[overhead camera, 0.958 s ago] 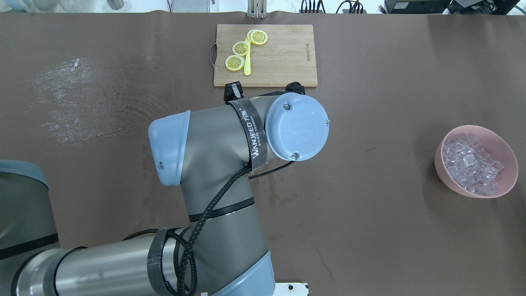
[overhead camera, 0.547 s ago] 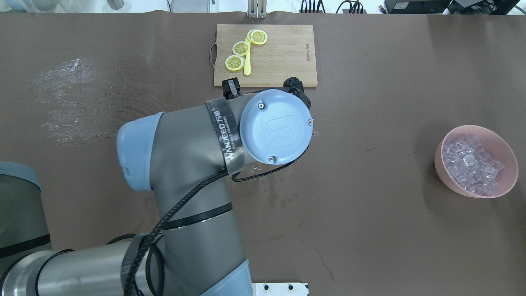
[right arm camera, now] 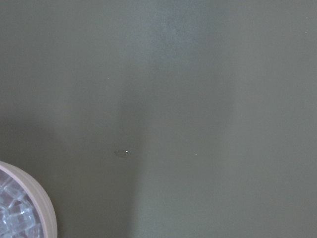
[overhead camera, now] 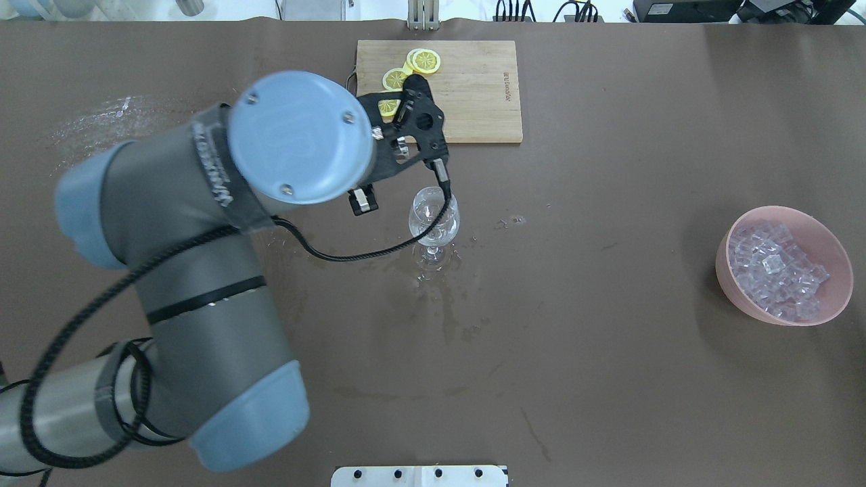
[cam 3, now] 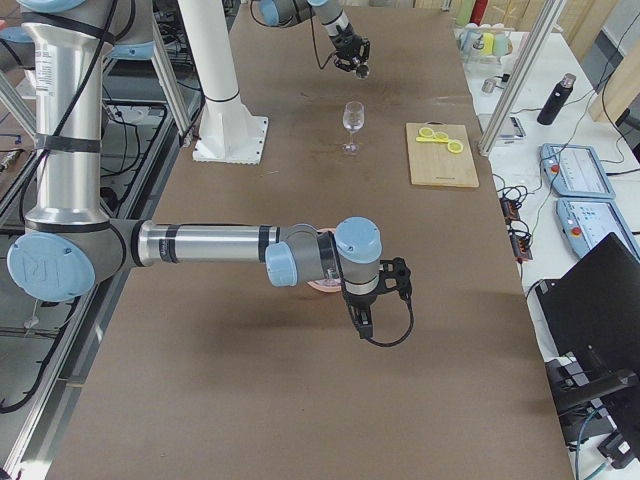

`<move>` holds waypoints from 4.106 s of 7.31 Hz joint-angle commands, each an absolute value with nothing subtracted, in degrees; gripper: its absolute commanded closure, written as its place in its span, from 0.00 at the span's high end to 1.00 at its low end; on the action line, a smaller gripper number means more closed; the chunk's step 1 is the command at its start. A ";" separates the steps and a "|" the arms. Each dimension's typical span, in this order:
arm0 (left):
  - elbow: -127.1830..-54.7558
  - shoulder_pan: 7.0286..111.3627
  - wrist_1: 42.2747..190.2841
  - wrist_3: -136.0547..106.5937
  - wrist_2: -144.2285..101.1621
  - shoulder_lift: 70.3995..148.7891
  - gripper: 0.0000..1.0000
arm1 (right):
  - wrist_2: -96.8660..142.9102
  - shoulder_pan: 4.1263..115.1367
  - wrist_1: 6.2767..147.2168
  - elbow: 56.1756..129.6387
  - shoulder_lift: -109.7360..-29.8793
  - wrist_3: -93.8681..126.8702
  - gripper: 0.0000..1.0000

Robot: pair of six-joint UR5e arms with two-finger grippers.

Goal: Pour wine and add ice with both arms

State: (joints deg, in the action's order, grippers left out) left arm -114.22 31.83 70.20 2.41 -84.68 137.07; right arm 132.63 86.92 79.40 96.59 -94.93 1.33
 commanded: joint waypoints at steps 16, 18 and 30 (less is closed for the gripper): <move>-83.70 43.51 187.21 -35.95 -80.16 92.28 0.00 | 133.07 86.92 79.37 96.94 -95.10 1.41 1.00; -83.23 39.93 183.28 -38.56 -76.93 93.95 0.00 | 133.07 86.92 79.37 96.77 -94.92 1.41 1.00; -79.01 33.75 178.24 -49.48 -72.07 94.83 0.23 | 133.07 86.92 79.37 97.12 -94.92 1.32 1.00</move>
State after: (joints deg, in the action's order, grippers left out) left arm -79.09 33.79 178.16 -49.61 -72.13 94.78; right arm 133.07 86.92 79.37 97.12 -94.96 1.32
